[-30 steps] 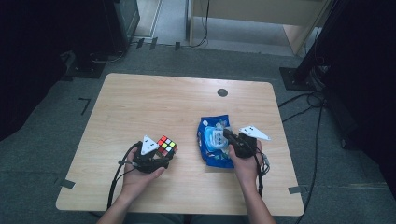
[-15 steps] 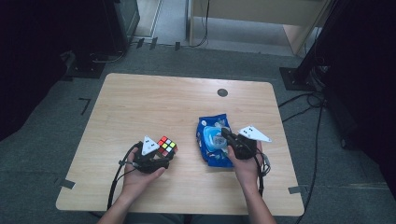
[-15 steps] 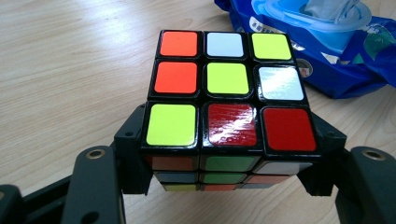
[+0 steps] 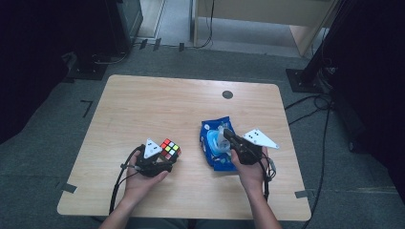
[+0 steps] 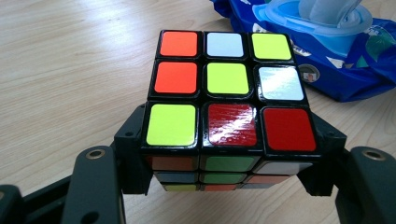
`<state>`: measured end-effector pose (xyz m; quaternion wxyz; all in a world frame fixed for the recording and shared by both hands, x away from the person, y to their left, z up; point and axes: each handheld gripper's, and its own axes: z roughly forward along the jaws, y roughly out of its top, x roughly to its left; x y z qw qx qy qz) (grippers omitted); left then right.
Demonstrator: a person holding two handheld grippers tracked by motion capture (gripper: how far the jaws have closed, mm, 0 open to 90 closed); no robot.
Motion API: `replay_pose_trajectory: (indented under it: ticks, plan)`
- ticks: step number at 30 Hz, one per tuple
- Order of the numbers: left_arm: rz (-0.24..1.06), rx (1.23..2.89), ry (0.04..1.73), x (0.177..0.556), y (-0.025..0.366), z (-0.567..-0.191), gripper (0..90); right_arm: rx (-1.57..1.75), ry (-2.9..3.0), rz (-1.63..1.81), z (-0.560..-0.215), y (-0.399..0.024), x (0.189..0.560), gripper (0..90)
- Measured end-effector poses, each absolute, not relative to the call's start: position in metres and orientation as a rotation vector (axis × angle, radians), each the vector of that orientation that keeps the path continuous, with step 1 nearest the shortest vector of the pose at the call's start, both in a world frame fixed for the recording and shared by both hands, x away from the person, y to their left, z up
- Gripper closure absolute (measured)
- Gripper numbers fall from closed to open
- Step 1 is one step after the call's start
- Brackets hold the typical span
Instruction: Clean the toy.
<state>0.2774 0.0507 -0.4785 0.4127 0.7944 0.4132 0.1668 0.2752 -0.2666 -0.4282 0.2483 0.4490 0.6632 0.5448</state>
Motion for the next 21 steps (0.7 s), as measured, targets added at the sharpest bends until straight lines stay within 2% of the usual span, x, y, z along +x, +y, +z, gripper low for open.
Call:
replay_pose_trajectory:
  ticks: [10,16,17,18,19,20,21]
  plan:
    - [0.428,2.004,1.04,0.277,0.049,-0.479,34.1,1.165,1.742,1.534,-0.406,-0.272,0.263,90.0]
    - [0.427,2.011,1.04,0.278,0.049,-0.481,34.1,1.211,1.789,1.457,-0.414,-0.274,0.269,89.9]
    - [0.427,2.01,1.043,0.278,0.049,-0.481,34.0,1.263,1.817,1.451,-0.423,-0.274,0.274,81.5]
    - [0.427,2.01,1.043,0.278,0.049,-0.481,34.0,1.263,1.817,1.451,-0.423,-0.274,0.274,81.5]
    - [0.427,2.011,1.042,0.278,0.049,-0.481,34.0,1.307,1.849,1.429,-0.432,-0.273,0.28,68.7]
    - [0.427,2.011,1.042,0.278,0.049,-0.481,34.0,1.326,1.863,1.411,-0.436,-0.271,0.282,63.1]
    - [0.427,2.013,1.041,0.277,0.049,-0.481,34.0,1.326,1.863,1.411,-0.436,-0.271,0.282,63.1]
